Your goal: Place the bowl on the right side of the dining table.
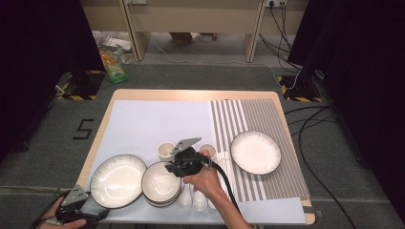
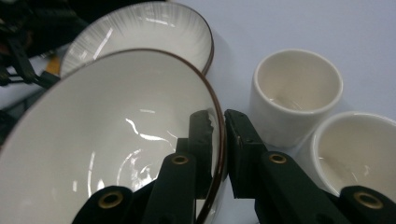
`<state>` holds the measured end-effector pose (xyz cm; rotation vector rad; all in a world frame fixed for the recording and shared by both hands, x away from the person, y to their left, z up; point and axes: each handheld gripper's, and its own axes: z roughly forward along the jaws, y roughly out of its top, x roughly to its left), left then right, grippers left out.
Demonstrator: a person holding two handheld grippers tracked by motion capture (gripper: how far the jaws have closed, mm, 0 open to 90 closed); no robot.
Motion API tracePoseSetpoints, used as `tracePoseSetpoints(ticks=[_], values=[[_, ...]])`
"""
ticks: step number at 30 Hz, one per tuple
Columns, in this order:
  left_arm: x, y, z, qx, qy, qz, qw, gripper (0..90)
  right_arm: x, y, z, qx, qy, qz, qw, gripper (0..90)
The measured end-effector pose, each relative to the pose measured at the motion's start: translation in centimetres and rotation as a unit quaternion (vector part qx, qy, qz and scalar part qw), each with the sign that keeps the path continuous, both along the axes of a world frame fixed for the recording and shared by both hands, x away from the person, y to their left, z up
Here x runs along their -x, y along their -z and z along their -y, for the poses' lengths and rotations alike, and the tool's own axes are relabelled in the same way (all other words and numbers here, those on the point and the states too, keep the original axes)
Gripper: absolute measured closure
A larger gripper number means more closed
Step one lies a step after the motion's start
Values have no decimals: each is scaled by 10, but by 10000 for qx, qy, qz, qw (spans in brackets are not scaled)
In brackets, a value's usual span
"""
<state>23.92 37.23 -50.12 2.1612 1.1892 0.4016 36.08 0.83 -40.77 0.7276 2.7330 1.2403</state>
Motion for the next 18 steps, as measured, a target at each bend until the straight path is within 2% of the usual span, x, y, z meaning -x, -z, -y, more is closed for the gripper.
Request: tracePoseSetpoints(ticks=[10,14,18], values=[[0,0,0,-12,1,-7,10000,0,-2,-1,1,-200,-30,-100,9997,794],[0,0,0,-11,-1,-6,10000,0,-2,-3,2,-238,-42,-69,9997,789],[0,0,0,-3,7,-9,10000,0,-2,-5,4,-298,28,-96,9995,789]])
